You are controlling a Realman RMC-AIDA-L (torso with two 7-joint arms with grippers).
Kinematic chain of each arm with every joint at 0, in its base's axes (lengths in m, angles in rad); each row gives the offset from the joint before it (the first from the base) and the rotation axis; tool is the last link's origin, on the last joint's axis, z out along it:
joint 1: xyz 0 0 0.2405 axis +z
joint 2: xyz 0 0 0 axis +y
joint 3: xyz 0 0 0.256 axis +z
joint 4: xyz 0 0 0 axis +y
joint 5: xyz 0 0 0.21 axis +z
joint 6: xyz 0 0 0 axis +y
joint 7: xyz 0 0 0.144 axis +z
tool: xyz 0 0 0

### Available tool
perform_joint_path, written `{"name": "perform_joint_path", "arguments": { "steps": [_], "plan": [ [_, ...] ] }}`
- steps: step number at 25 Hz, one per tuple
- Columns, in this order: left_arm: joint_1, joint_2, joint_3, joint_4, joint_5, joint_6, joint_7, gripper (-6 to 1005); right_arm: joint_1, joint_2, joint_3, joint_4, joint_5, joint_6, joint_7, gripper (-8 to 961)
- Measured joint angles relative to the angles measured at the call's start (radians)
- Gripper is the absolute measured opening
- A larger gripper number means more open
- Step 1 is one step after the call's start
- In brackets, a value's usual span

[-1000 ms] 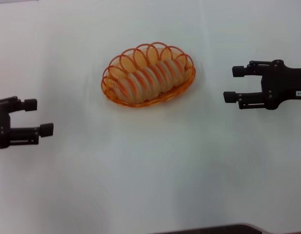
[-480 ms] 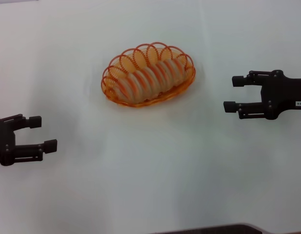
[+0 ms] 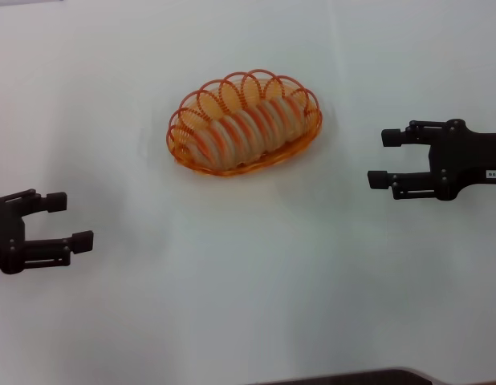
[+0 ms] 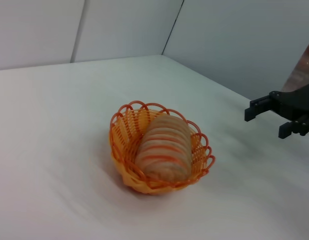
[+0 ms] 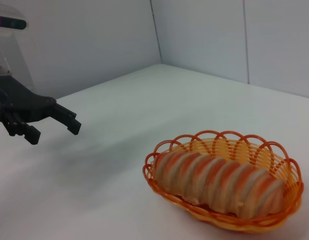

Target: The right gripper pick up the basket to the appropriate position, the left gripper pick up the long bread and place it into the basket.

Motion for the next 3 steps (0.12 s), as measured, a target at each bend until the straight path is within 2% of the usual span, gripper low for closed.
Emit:
{"name": "perform_joint_path", "arguments": {
  "steps": [3],
  "plan": [
    [-0.003, -0.001, 0.003, -0.002, 0.0, -0.001, 0.0, 919, 0.0, 0.0, 0.0, 0.001, 0.0, 0.003, 0.0, 816]
  ]
}}
